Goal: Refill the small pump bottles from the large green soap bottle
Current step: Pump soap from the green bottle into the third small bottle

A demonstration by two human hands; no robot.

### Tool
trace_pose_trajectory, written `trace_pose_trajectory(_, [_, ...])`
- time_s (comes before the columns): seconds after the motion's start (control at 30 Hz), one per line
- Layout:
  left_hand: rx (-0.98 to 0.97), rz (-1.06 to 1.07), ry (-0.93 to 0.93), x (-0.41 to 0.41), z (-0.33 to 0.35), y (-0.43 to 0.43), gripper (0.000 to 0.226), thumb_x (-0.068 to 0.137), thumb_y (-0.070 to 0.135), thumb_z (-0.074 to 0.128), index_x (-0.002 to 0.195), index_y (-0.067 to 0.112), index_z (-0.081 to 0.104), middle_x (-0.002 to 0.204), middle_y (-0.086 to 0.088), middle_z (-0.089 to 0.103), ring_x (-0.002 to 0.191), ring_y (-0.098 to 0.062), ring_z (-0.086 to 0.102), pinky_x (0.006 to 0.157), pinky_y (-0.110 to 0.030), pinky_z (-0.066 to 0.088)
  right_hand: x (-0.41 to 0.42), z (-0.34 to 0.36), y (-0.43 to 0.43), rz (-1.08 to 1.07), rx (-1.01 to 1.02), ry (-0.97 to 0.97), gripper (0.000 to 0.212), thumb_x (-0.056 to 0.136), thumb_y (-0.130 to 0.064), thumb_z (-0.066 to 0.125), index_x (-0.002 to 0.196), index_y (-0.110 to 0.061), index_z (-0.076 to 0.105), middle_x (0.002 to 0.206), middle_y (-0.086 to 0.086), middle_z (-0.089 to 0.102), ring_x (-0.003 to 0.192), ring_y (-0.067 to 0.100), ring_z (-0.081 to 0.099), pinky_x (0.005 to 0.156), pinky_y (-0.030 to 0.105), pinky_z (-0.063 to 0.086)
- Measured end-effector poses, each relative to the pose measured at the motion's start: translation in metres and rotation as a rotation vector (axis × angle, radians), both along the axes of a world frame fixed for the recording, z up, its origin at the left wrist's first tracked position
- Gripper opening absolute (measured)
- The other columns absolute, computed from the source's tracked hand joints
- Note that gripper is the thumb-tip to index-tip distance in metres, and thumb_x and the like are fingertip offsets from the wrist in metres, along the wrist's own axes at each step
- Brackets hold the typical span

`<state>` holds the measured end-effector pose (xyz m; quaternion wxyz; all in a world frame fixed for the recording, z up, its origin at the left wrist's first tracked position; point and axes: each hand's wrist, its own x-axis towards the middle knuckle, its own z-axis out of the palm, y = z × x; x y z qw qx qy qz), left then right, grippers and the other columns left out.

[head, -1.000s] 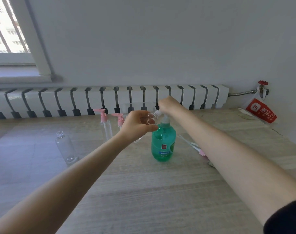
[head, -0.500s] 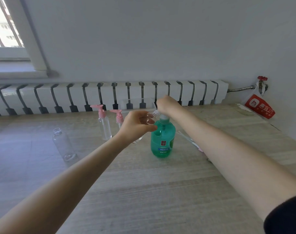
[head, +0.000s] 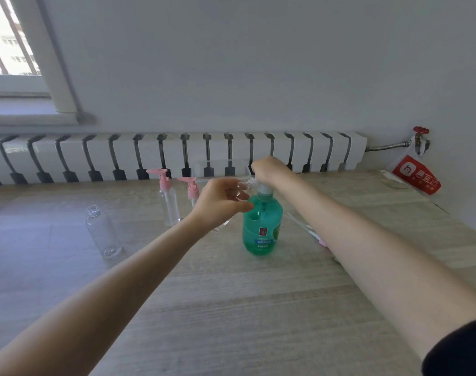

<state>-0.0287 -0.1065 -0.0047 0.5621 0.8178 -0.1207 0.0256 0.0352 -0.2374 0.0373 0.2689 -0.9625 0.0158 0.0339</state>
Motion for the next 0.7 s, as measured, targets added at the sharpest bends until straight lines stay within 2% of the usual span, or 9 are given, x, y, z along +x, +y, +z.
trace_pose_trajectory(0.07, [-0.007,-0.004,-0.006,-0.001,0.002,0.001,0.033,0.075,0.005,0.076,0.105,0.008,0.065,0.095,-0.005,0.070,0.088,-0.017,0.068,0.079,-0.026,0.057,0.004,-0.001,-0.002,-0.020,0.074,-0.012,0.034,0.097,-0.012,0.032,0.064,-0.016,0.033,0.069,0.000,0.035,0.058,0.011,0.032,0.055,0.020,0.030])
trace_pose_trajectory(0.13, [-0.016,-0.012,-0.018,-0.001,0.005,0.000,0.032,0.075,0.005,0.076,0.105,0.010,0.065,0.095,-0.004,0.071,0.087,-0.017,0.068,0.078,-0.024,0.056,0.001,0.006,-0.001,-0.027,0.115,-0.021,0.032,0.096,-0.013,0.036,0.064,-0.016,0.034,0.069,0.000,0.036,0.058,0.010,0.033,0.053,0.021,0.031])
trace_pose_trajectory(0.23, [-0.018,-0.026,-0.014,0.000,0.009,0.001,0.035,0.075,0.004,0.075,0.109,0.007,0.064,0.096,-0.004,0.070,0.087,-0.015,0.068,0.076,-0.021,0.056,-0.002,0.013,0.003,-0.066,0.028,-0.061,0.033,0.095,-0.007,0.043,0.063,-0.010,0.035,0.069,0.003,0.034,0.061,0.014,0.037,0.049,0.020,0.026])
trace_pose_trajectory(0.37, [-0.024,-0.028,-0.006,0.001,0.010,0.001,0.035,0.076,0.004,0.075,0.109,0.008,0.064,0.094,-0.002,0.070,0.086,-0.013,0.067,0.074,-0.019,0.055,0.004,0.010,0.000,-0.029,-0.080,-0.062,0.033,0.097,-0.009,0.039,0.065,-0.011,0.033,0.070,0.002,0.033,0.058,0.011,0.032,0.051,0.019,0.028])
trace_pose_trajectory(0.47, [-0.037,-0.028,-0.002,0.002,0.009,0.000,0.033,0.076,0.004,0.075,0.106,0.012,0.064,0.094,-0.001,0.070,0.085,-0.012,0.067,0.072,-0.017,0.055,0.008,0.005,-0.002,-0.029,0.031,-0.090,0.033,0.097,-0.011,0.032,0.064,-0.015,0.030,0.069,0.001,0.034,0.057,0.011,0.030,0.053,0.022,0.029])
trace_pose_trajectory(0.7, [-0.030,-0.033,-0.027,0.000,0.005,-0.002,0.028,0.075,0.002,0.075,0.098,0.016,0.066,0.094,-0.005,0.071,0.087,-0.018,0.069,0.075,-0.022,0.056,0.000,0.003,0.001,-0.024,-0.134,-0.051,0.034,0.095,-0.003,0.030,0.062,-0.013,0.027,0.068,0.001,0.026,0.057,0.012,0.026,0.049,0.024,0.021])
